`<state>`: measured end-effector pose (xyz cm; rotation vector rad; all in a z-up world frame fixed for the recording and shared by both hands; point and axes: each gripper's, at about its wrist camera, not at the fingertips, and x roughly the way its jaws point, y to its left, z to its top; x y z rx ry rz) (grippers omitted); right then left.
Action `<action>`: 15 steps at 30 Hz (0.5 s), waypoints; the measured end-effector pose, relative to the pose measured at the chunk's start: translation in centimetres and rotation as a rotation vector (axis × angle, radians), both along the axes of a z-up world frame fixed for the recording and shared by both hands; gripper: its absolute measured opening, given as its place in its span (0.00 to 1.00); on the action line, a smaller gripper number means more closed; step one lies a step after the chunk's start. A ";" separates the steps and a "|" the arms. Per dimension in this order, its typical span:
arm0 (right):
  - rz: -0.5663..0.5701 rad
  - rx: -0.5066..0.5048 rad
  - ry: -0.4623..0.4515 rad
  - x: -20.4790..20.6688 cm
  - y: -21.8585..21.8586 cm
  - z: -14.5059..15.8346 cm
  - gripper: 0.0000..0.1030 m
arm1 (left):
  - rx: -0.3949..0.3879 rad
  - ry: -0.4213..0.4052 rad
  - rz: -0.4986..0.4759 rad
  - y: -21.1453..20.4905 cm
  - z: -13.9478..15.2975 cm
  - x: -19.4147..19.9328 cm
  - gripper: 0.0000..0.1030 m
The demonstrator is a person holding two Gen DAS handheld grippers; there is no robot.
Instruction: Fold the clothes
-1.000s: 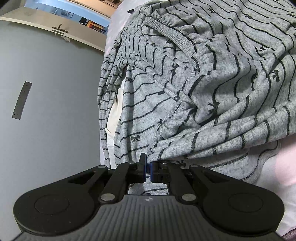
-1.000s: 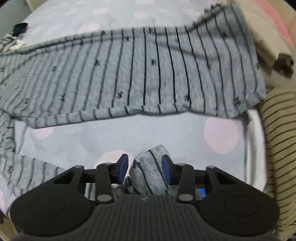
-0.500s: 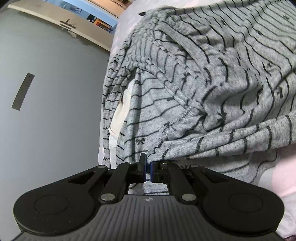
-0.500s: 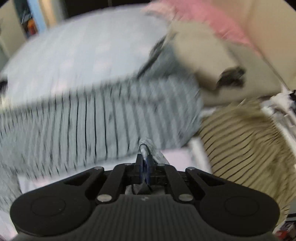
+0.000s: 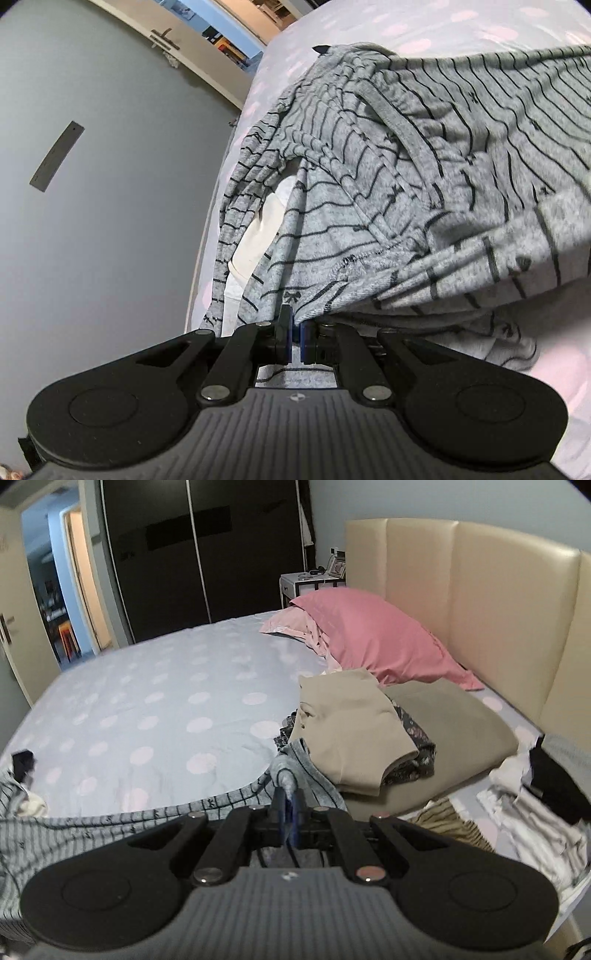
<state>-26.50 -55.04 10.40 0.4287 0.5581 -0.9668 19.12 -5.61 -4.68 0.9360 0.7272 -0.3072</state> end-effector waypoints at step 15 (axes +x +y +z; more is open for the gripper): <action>-0.049 -0.133 -0.100 -4.1 1.6 7.2 0.03 | -0.174 -0.004 -0.091 0.6 3.8 -3.3 0.02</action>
